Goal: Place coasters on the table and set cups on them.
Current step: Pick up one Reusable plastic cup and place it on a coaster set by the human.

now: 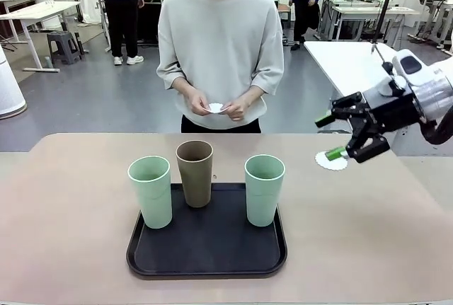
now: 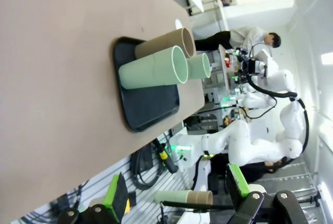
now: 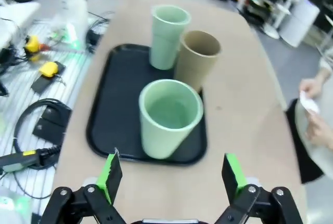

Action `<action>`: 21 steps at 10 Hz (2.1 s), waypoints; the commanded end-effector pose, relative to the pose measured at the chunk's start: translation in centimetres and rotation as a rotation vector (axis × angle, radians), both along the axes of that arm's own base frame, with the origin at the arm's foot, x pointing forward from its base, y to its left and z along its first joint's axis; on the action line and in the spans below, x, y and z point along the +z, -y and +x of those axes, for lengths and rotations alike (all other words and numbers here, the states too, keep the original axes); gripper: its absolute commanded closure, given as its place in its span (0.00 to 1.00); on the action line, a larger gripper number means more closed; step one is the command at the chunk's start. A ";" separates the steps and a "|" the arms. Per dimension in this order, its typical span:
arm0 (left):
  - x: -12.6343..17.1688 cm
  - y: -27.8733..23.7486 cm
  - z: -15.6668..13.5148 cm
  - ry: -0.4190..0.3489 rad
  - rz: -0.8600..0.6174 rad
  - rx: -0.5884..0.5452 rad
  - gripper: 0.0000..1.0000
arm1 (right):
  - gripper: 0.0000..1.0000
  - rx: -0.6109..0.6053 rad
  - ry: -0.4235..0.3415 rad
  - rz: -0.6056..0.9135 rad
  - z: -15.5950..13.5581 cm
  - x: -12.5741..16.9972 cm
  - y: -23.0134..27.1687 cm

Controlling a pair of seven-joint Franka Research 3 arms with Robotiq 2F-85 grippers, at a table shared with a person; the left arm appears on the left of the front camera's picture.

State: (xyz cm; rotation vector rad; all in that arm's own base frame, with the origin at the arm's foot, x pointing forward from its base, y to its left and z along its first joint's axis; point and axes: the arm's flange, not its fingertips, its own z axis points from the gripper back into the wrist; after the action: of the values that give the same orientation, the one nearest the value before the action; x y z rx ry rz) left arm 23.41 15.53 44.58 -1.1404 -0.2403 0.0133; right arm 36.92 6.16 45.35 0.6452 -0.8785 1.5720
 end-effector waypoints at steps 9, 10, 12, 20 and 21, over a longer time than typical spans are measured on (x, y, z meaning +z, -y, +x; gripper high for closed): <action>0.0 -0.2 0.0 0.011 -0.002 0.007 0.00 | 0.00 0.044 -0.123 -0.102 1.2 -3.9 1.7; 0.0 -0.2 0.0 0.011 -0.002 0.007 0.00 | 0.00 0.044 -0.123 -0.102 1.2 -3.9 1.7; 0.0 -0.2 0.0 0.011 -0.002 0.007 0.00 | 0.00 0.041 -0.133 -0.141 1.0 -4.0 1.9; 0.0 -0.2 0.0 0.011 -0.002 0.007 0.00 | 0.00 0.271 -0.174 0.328 6.1 -11.9 3.6; 0.0 -0.2 0.0 0.011 -0.002 0.007 0.00 | 0.00 0.277 -0.180 0.324 6.2 -12.7 3.4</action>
State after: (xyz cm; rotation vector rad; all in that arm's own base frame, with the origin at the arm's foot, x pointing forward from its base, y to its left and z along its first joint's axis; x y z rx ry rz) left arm 23.41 15.54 44.58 -1.1403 -0.2402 0.0134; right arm 42.63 2.23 33.21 1.1508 -0.9113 1.5819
